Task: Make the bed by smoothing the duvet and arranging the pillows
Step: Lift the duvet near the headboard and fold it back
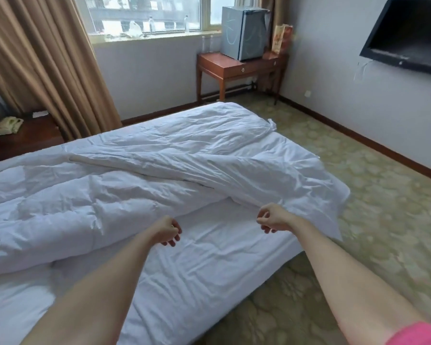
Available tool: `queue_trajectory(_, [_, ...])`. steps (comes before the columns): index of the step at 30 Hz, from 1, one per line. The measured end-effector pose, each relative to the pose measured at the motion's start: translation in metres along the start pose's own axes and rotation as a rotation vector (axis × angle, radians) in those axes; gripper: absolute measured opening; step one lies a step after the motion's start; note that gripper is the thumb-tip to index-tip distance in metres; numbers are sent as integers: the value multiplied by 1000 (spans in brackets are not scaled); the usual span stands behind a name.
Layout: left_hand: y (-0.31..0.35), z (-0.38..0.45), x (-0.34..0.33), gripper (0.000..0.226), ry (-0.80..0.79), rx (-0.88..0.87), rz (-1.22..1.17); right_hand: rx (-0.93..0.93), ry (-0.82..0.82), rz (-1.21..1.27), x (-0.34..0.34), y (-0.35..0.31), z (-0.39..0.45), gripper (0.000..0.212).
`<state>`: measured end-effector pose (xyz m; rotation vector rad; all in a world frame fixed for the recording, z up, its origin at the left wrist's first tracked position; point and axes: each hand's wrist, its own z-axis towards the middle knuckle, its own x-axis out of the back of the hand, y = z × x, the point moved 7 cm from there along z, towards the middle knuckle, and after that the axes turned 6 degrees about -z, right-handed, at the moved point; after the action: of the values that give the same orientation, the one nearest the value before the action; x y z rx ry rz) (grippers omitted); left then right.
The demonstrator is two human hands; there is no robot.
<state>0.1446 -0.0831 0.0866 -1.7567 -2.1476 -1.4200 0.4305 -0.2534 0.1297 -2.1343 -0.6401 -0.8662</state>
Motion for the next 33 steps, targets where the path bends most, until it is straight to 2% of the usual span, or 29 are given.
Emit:
queue_trajectory(6, [121, 32, -140, 26, -105, -58, 21, -85, -17, -22, 60, 163, -15, 16])
queue_trajectory(11, [191, 49, -234, 26, -250, -33, 11, -158, -12, -33, 112, 257, -29, 15])
queue_trajectory(16, [238, 91, -267, 25, -222, -11, 20, -145, 17, -23, 154, 297, -5, 15])
queue_trajectory(24, [303, 202, -320, 27, -227, 91, -40, -97, 18, 63, 232, 348, 85, 13])
queue_trajectory(30, [401, 290, -370, 22, -250, 82, -73, -110, -7, -50, 322, 409, 160, 15])
queue_trajectory(33, [445, 315, -373, 21, -242, 56, -80, -85, -15, -96, 355, 420, 202, 16])
